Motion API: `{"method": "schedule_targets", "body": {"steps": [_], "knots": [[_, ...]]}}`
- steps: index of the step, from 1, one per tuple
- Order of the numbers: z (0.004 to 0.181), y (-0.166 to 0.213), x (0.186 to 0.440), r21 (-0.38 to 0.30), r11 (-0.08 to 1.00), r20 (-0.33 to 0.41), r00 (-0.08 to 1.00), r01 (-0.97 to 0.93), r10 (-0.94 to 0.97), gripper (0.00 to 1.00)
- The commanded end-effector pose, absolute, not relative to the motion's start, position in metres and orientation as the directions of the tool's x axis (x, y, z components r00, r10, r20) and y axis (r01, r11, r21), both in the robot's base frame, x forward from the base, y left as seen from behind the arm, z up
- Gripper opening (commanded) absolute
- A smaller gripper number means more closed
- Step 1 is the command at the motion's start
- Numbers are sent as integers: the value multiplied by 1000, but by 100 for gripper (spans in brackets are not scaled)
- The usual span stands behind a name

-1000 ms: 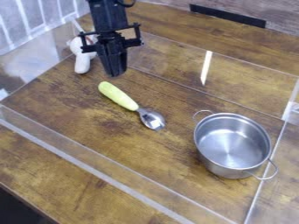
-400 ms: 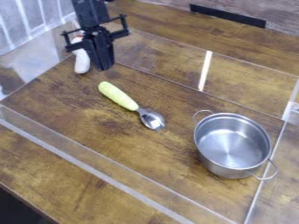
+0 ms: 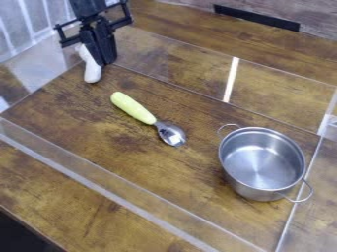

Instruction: Move the green spoon to the left

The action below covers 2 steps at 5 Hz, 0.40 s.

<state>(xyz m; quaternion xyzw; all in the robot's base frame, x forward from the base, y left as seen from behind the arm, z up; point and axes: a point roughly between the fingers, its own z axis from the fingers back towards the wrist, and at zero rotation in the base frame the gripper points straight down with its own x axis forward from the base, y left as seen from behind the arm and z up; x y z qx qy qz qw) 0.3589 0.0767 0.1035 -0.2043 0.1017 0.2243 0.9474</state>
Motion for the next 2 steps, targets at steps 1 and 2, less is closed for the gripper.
{"method": "schedule_targets", "body": {"steps": [1, 2], "knots": [[121, 85, 360, -353, 777, -237, 853, -521, 465, 0], [112, 96, 359, -351, 733, -250, 812, -583, 527, 0]]}}
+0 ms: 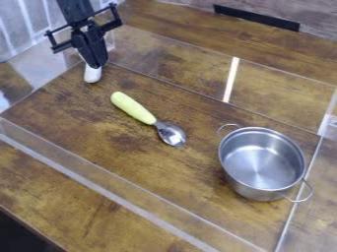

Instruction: Move the green spoon to the left

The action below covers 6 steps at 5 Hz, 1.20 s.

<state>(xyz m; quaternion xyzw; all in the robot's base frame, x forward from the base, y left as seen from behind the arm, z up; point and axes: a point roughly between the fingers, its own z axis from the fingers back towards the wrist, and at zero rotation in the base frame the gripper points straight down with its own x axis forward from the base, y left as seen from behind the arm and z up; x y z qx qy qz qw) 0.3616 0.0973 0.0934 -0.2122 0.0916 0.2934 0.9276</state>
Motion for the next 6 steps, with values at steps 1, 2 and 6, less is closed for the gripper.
{"method": "schedule_targets", "body": {"steps": [1, 2, 6], "knots": [[107, 104, 357, -346, 689, -266, 771, -637, 579, 0], [96, 111, 355, -339, 652, -287, 735, -678, 614, 0], [52, 127, 361, -318, 561, -354, 644, -765, 678, 0]]}}
